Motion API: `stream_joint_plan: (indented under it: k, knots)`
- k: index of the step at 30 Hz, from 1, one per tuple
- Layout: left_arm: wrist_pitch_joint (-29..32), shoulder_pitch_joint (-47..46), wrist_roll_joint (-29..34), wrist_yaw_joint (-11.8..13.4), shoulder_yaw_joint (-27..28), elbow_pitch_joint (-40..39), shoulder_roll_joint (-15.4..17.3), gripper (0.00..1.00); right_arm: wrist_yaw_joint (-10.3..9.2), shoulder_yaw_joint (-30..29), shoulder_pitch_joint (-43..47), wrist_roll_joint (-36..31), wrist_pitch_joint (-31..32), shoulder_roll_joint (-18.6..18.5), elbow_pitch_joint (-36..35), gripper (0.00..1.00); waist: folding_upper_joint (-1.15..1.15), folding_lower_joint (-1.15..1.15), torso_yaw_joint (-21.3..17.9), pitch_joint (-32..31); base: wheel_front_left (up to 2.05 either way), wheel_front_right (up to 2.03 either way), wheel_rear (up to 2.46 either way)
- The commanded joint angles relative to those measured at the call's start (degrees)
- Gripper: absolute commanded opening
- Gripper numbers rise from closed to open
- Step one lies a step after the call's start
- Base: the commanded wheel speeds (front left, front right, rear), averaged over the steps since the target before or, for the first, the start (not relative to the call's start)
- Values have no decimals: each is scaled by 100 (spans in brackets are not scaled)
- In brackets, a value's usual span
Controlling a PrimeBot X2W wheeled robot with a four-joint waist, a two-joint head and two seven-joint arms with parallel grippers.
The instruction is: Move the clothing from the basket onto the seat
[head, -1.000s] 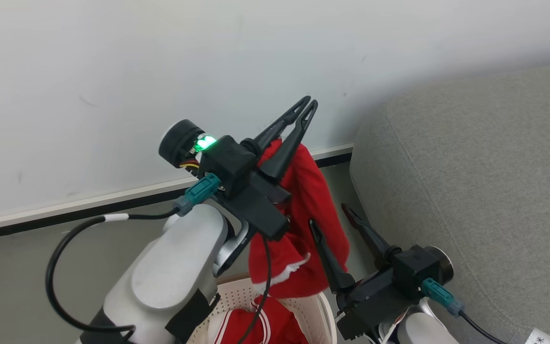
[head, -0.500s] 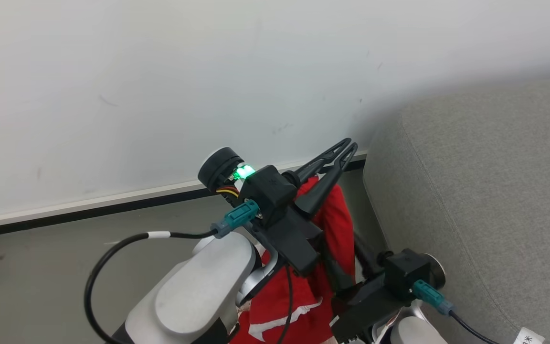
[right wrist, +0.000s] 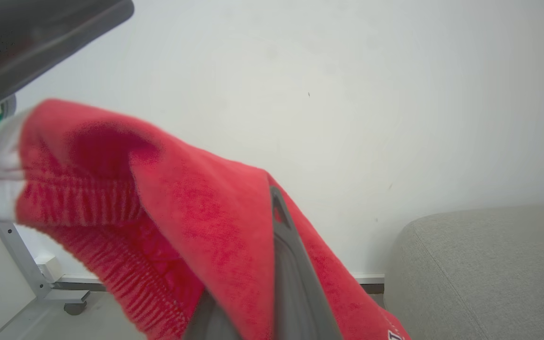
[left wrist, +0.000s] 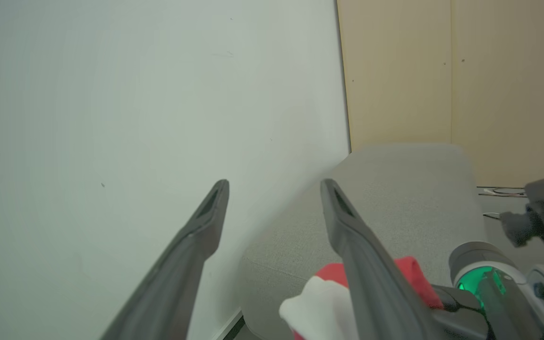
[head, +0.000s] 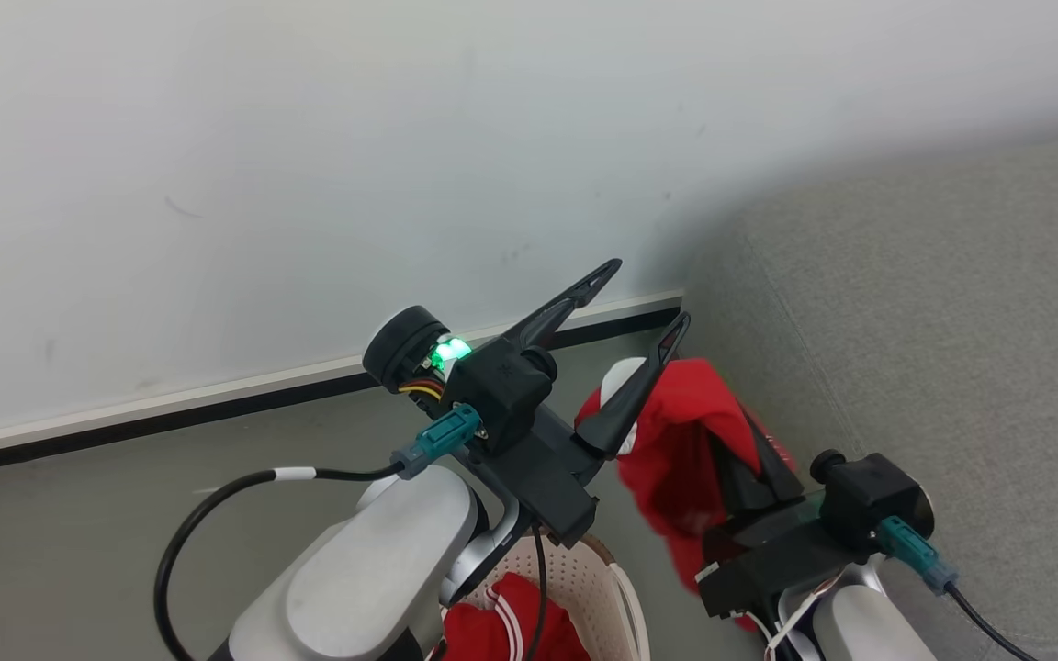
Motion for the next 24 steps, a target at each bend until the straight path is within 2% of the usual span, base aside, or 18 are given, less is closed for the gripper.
stream_joint_plan:
  k: [1, 13, 24]
  knots:
    - [-9, 79, -67, 18, -5, -26, 39, 100, 2, -51, 4, -73, -5, -10, -59, 0, 0, 0, -72, 31, 0, 0, 0]
    - [79, 14, -102, 65, -44, -80, 94, 100, 2, -497, 123, -177, -5, 25, -361, 0, 0, 0, -516, 244, 0, 0, 0]
    - [200, -167, -58, 50, -152, -129, 123, 100, 2, -982, 34, -309, -5, 88, -717, 0, 0, 0, -1251, 695, 0, 0, 0]
